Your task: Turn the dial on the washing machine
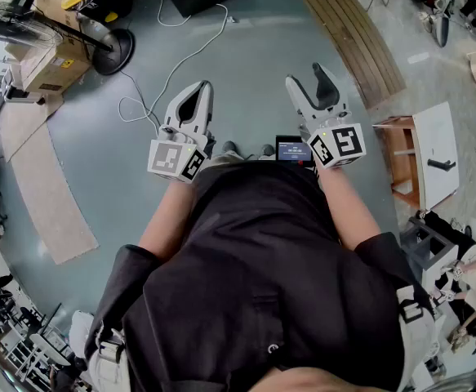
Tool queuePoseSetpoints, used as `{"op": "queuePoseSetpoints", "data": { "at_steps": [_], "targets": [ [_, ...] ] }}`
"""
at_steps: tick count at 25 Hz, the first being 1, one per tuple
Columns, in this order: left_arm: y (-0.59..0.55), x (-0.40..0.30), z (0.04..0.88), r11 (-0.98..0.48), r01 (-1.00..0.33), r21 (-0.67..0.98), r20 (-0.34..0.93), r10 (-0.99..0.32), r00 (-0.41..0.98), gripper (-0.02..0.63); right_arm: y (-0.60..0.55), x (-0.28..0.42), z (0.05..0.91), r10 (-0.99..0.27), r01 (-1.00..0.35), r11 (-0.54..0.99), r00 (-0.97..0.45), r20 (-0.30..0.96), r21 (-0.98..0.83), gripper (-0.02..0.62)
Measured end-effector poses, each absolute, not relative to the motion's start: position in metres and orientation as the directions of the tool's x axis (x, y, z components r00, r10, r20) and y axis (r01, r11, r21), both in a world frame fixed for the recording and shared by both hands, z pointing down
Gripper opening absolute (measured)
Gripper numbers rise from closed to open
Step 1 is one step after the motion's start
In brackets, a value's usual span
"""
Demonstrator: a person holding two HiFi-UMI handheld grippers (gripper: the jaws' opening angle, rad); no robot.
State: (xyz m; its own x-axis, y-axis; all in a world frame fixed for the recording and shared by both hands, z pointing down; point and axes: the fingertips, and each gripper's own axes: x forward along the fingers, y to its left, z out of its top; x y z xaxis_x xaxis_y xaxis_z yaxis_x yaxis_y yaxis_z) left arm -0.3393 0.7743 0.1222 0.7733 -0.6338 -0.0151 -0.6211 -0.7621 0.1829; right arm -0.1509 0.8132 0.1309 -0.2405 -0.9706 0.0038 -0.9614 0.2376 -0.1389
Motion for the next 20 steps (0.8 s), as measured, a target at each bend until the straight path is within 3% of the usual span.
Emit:
{"op": "queuePoseSetpoints", "data": {
  "at_steps": [20],
  "targets": [
    [0.784, -0.291, 0.128, -0.716, -0.671, 0.19, -0.005, -0.685, 0.729, -0.006, 0.816, -0.107, 0.137, -0.942, -0.917, 0.334, -0.33, -0.06, -0.217, 0.265]
  ]
}}
